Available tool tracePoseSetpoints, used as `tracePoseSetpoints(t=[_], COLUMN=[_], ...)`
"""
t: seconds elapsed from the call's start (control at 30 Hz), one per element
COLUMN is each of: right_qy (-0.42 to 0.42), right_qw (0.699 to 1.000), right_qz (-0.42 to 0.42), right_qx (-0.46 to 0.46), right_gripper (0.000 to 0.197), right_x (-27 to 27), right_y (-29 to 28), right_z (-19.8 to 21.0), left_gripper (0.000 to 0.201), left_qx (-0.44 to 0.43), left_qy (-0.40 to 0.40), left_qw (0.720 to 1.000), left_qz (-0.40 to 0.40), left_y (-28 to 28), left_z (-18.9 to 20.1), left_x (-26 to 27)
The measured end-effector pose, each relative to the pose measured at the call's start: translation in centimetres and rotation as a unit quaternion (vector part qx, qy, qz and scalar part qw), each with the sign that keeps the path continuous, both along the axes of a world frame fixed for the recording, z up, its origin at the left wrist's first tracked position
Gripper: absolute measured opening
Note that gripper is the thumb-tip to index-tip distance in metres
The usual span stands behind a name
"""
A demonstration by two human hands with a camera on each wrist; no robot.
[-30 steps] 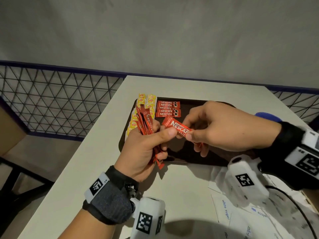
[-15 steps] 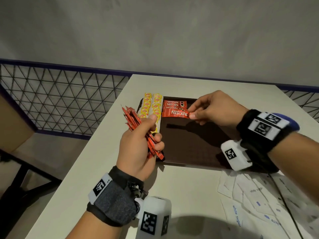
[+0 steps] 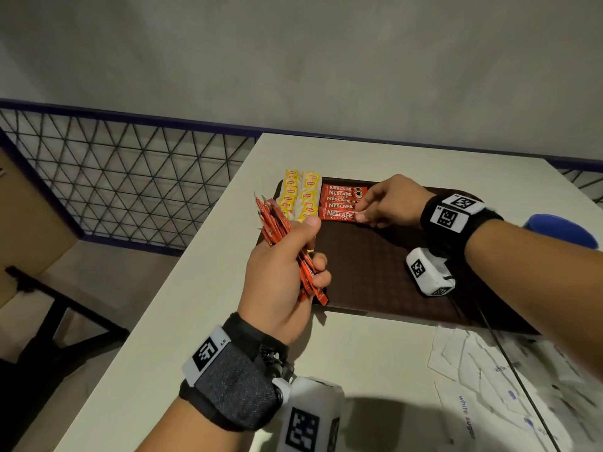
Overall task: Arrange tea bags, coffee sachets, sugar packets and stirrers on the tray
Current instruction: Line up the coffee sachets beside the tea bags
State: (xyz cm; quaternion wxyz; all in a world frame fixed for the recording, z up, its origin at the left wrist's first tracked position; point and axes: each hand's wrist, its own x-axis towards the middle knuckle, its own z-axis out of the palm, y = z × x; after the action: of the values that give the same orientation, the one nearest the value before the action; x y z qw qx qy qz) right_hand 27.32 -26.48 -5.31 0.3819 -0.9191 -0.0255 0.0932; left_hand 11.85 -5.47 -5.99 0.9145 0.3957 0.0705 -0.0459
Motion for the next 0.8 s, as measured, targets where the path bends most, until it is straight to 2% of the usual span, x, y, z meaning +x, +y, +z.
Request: tracePoseSetpoints(t=[0.6, 0.8], right_qy=[-0.007, -0.005], right_qw=[1.000, 0.999], right_qz=[-0.017, -0.020], right_qx=[-0.023, -0.029], right_gripper=[0.018, 0.019], right_x=[0.17, 0.10], right_y=[0.11, 0.06], right_z=[-0.22, -0.10], left_gripper=[0.014, 0.018], left_qx=[-0.002, 0.000], left_qy=[0.008, 0.012], left_qw=[1.000, 1.000], left_qz=[-0.012, -0.016], left_y=[-0.14, -0.10], left_z=[0.08, 0.19], left_x=[-0.12, -0.15])
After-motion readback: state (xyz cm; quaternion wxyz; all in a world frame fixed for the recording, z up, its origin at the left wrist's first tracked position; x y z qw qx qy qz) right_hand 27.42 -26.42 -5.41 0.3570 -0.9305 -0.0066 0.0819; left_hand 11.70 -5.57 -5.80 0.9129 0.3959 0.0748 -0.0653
